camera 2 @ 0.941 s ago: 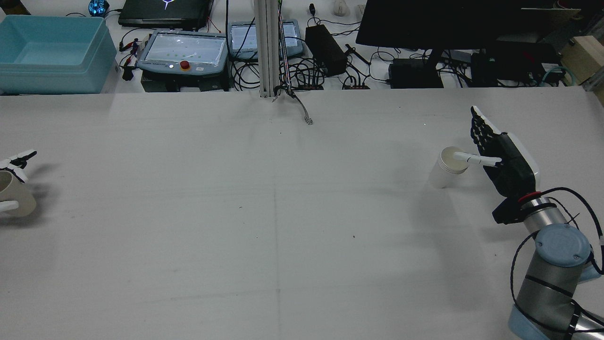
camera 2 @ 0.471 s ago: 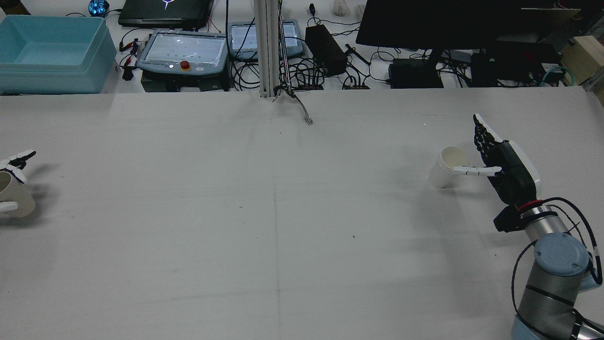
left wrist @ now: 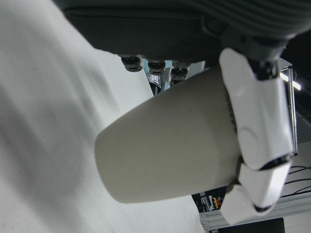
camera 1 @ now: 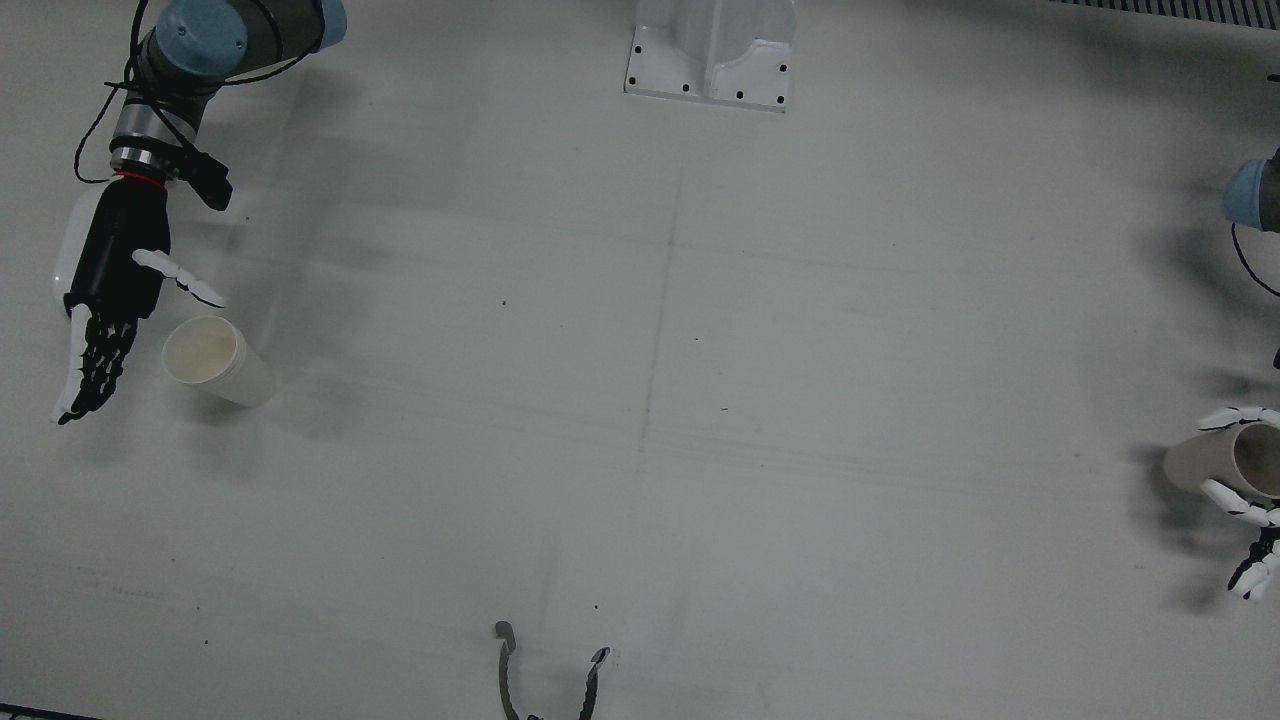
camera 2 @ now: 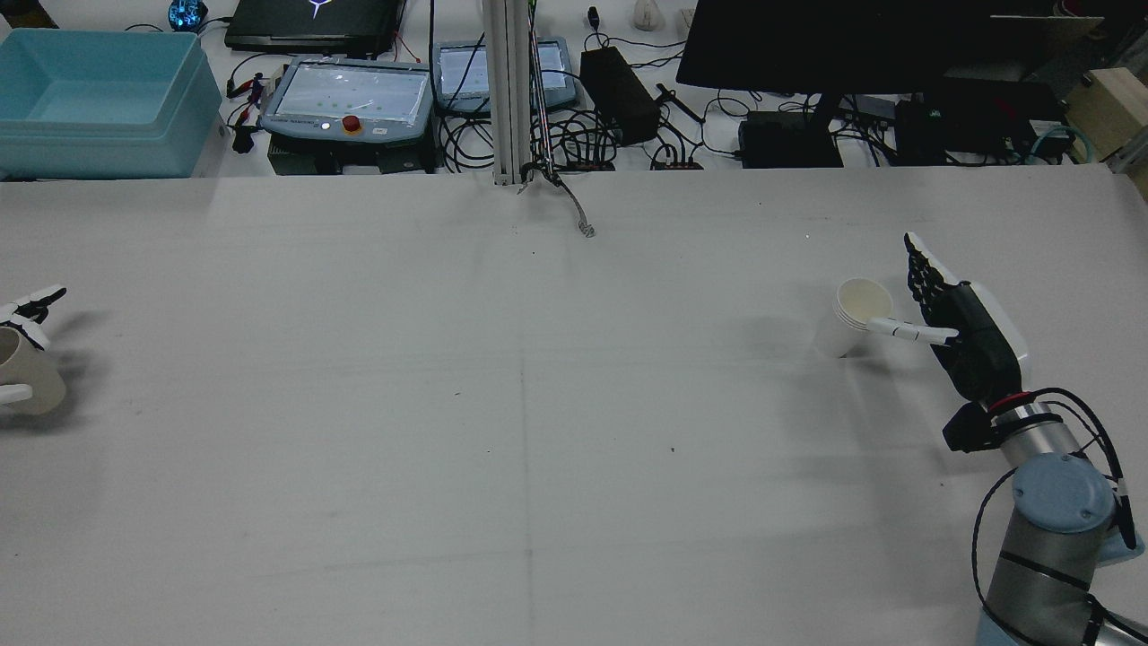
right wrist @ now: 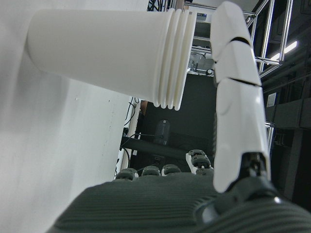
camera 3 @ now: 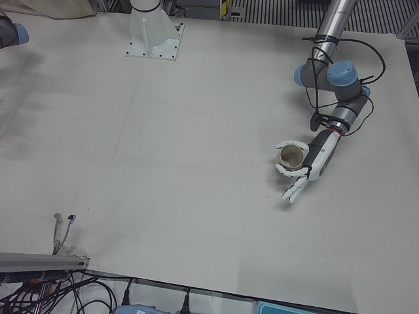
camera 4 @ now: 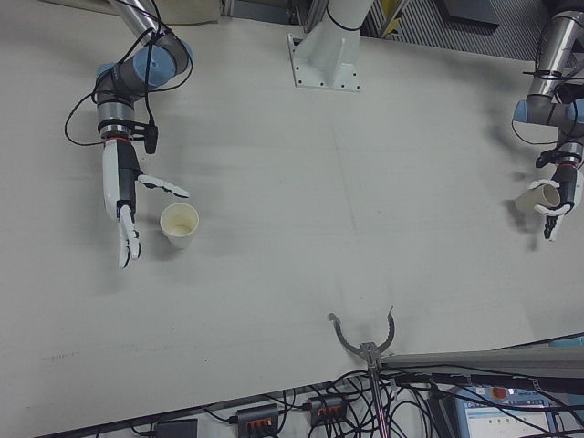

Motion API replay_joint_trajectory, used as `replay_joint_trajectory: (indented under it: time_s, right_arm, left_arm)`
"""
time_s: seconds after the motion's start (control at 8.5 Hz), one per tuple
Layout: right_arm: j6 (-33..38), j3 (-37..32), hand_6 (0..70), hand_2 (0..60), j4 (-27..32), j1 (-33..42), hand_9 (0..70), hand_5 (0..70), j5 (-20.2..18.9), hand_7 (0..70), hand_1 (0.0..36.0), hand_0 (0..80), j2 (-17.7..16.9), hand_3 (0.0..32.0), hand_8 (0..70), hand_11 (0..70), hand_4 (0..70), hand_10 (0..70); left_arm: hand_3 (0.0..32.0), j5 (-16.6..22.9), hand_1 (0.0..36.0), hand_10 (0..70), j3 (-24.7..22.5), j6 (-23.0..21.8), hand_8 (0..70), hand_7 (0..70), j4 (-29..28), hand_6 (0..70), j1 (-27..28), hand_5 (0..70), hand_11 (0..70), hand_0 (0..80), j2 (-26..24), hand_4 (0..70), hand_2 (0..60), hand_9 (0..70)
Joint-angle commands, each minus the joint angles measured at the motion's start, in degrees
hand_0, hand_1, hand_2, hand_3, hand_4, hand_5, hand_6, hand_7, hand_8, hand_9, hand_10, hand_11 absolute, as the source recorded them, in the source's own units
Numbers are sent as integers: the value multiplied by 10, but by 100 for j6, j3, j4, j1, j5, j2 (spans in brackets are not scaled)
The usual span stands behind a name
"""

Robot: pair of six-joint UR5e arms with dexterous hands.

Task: Pour water
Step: 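Close the right hand around the cup stack and lift it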

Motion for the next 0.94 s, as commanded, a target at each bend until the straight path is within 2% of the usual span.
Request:
replay_joint_trajectory:
  time_s: [0.0, 0.47, 0.82]
  right_arm:
    - [44, -184, 0, 74, 37, -104, 0, 0, 53, 0, 295, 623, 70, 0, 0, 8, 0, 0]
    - [61, -431, 0, 89, 46, -289, 0, 0, 176, 0, 281, 601, 264, 0, 0, 10, 0, 0]
    - [149, -440, 0, 94, 37, -298, 0, 0, 184, 0, 280, 598, 255, 0, 0, 11, 0, 0]
  left_arm:
    - [0, 0, 175, 24, 75, 0, 45, 74, -53, 102, 9, 503, 44, 524, -12, 588, 274, 24]
    - [0, 0, 174, 26, 225, 0, 49, 77, -194, 107, 9, 507, 47, 524, -20, 601, 281, 27]
    - [0, 0, 173, 28, 268, 18, 50, 76, -211, 109, 18, 508, 49, 522, -64, 598, 280, 28]
